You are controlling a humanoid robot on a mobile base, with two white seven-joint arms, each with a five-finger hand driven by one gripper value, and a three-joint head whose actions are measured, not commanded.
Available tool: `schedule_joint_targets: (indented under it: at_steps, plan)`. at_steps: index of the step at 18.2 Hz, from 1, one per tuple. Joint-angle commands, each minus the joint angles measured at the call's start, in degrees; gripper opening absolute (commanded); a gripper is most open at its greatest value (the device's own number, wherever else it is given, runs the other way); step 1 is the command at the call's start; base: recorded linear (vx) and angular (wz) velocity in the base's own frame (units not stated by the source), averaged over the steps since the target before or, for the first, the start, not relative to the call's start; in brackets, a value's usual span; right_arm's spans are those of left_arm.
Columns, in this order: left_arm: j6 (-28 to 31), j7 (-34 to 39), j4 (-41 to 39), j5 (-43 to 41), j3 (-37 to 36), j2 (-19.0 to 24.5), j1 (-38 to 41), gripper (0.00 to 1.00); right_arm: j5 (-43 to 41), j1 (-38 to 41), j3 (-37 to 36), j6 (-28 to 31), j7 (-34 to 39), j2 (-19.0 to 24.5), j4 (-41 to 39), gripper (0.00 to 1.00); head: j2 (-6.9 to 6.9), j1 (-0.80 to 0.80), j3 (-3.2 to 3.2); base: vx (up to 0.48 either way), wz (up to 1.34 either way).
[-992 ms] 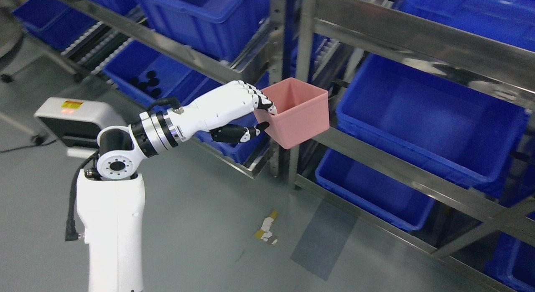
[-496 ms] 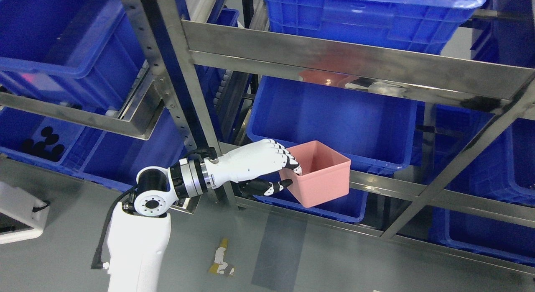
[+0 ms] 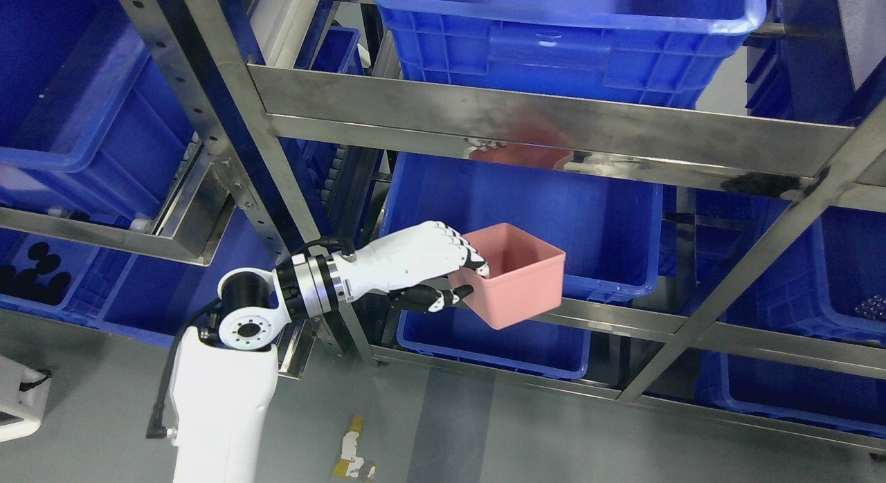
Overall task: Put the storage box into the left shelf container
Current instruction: 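Move the held pink box into the open blue bin on the rack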
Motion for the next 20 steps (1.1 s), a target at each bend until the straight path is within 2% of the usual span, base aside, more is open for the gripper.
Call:
schedule_joint_targets:
  at_steps: [1,7,9,13,15,18,20]
  plan:
    - [-0.1,0.6,6.4,-6.5,7.6,1.0,-1.4,0.03,-0.2,1.5,0.0,0.0,10.1,-1.0,-1.0,1.0,0.0,0.0,0.0,0.052,-0.07]
    - [-0.1,5.3,14.5,-9.1,3.7,1.0,-2.4,0.07,-0.2,1.5,0.0,0.0,10.1,-1.0,-1.0,1.0,0.0,0.0,0.0,0.032,-0.02]
    - [-0.1,8.5,18.8,-9.6,1.1,1.0,-5.1,0.07,-0.2,1.5,0.0,0.0,10.1,-1.0,-1.0,1.0,0.0,0.0,0.0,0.007,0.0]
    - [1.5,8.9,24.9,-11.3,0.8,1.0,-11.5,0.09,-0.2,1.5,0.0,0.0,10.1,-1.0,-1.0,1.0,0.0,0.0,0.0,0.0,0.0]
    - [2.0,8.9,26.2,-11.4,-0.7,1.0,-11.9,0.1,-0.2,1.5,0.0,0.0,10.1,-1.0,-1.0,1.0,0.0,0.0,0.0,0.0,0.0]
    - [3.4,10.4,27.5,-11.3,-2.2,1.0,-11.9,0.19,-0.2,1.5,0.0,0.0,10.1,-1.0,-1.0,1.0,0.0,0.0,0.0,0.0,0.0]
    - [5.6,14.3,27.5,-11.3,-3.0,1.0,-11.9,0.36,-0.2,1.5,0.0,0.0,10.1,-1.0,-1.0,1.0,0.0,0.0,0.0,0.0,0.0]
